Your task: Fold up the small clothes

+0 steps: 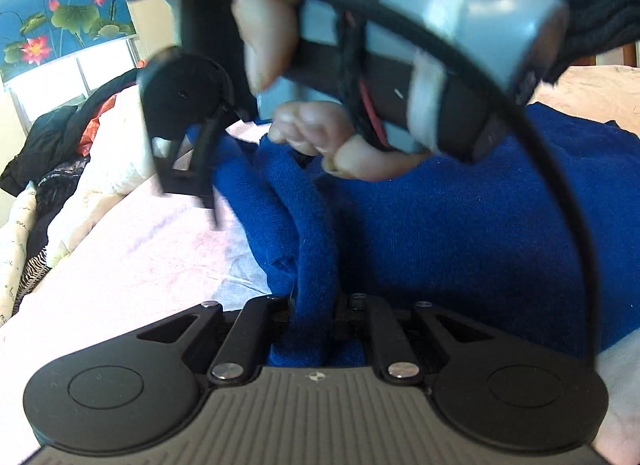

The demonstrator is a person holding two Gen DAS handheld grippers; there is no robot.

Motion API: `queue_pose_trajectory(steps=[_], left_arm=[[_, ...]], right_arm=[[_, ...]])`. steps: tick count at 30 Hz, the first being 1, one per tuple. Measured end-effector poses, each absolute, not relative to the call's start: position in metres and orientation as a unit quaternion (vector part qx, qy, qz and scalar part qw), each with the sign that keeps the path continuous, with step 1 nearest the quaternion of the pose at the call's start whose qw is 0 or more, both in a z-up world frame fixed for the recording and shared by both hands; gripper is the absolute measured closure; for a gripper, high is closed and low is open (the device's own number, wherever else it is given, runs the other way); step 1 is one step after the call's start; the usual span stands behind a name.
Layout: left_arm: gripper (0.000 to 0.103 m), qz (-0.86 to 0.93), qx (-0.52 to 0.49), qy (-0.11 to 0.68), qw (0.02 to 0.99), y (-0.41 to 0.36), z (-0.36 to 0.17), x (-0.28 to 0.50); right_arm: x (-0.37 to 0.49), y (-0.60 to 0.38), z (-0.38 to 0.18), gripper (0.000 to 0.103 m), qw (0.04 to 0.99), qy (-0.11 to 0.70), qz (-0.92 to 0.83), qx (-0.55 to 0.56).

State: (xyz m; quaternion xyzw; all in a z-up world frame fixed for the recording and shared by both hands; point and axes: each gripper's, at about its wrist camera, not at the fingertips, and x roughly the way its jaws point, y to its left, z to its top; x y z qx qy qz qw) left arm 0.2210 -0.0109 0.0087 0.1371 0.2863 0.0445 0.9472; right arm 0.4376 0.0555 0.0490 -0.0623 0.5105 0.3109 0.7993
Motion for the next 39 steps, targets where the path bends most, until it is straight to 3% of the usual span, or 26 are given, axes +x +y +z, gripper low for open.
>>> queue_pose_trajectory(steps=[1, 7, 15, 39], left_arm=[[0.094, 0.043, 0.136, 0.286, 0.948, -0.010, 0.009, 0.221], [0.094, 0.036, 0.110, 0.300, 0.947, -0.003, 0.020, 0.222], [0.094, -0.002, 0.063, 0.291, 0.955, -0.010, 0.060, 0.223], [0.093, -0.116, 0.134, 0.305, 0.936, -0.119, 0.053, 0.230]], right_arm=[[0.439, 0.054, 0.046, 0.073, 0.799, 0.511, 0.310, -0.064], [0.442, 0.028, 0.047, 0.084, 0.800, 0.501, 0.329, -0.025], [0.453, -0.030, 0.070, 0.086, 0.795, 0.484, 0.364, 0.033], [0.442, -0.221, 0.055, 0.086, 0.819, 0.470, 0.309, 0.110]])
